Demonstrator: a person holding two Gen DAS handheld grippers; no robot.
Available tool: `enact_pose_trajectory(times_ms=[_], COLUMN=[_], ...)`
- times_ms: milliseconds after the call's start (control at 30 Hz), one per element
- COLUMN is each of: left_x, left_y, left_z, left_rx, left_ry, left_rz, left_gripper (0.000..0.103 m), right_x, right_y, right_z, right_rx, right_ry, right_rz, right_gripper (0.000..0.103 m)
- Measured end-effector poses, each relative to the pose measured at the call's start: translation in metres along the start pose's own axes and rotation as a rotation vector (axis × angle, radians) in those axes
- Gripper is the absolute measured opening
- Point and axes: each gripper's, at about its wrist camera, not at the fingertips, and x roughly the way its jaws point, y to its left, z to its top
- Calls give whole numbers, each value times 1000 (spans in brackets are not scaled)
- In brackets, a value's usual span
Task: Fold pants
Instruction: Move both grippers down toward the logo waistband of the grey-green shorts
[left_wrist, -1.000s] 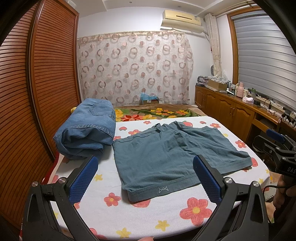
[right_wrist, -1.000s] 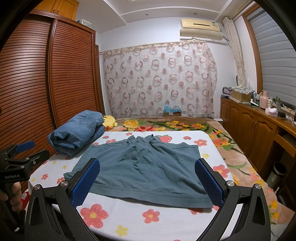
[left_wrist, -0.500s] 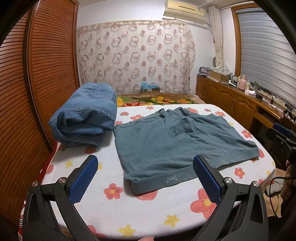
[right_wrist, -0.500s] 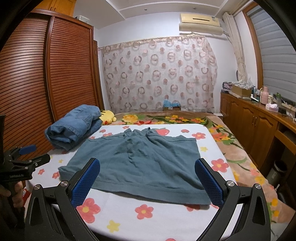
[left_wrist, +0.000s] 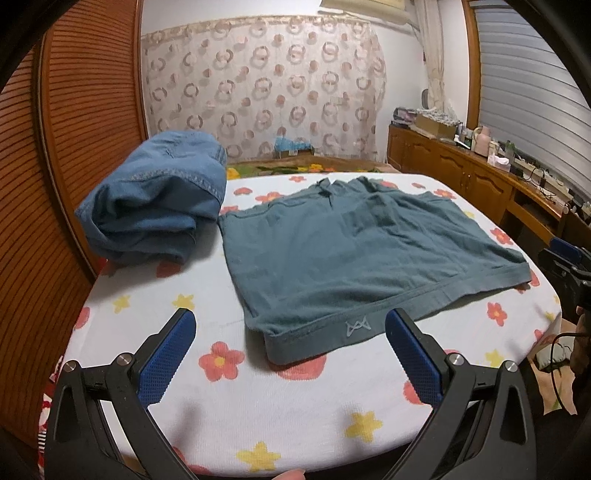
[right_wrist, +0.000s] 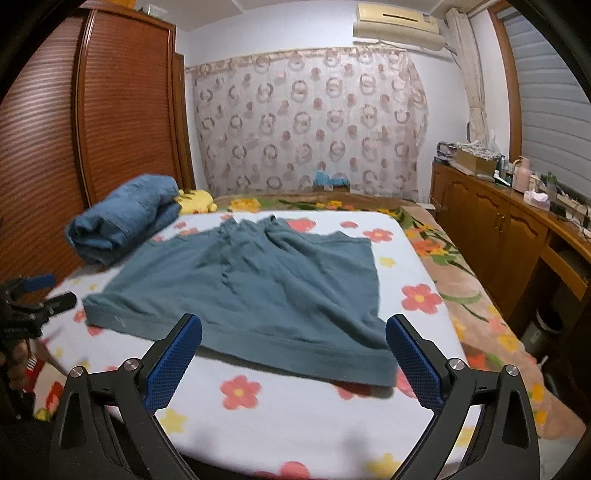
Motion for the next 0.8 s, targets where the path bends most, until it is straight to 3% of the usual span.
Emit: enact_pose_trajectory(times_ms=[600,800], left_x=[29,36], left_y=[30,31], left_z=[-23,-25], left_rx=[-26,-41], left_ry=[121,143], left_rz=[-35,-103], left_gripper=[96,78], right_x=[-3,0], right_y=[-3,2], right_z=[9,15], right_rx=[46,49], right_ry=[126,147], right_rz=[-76,-62], right_gripper=[97,93])
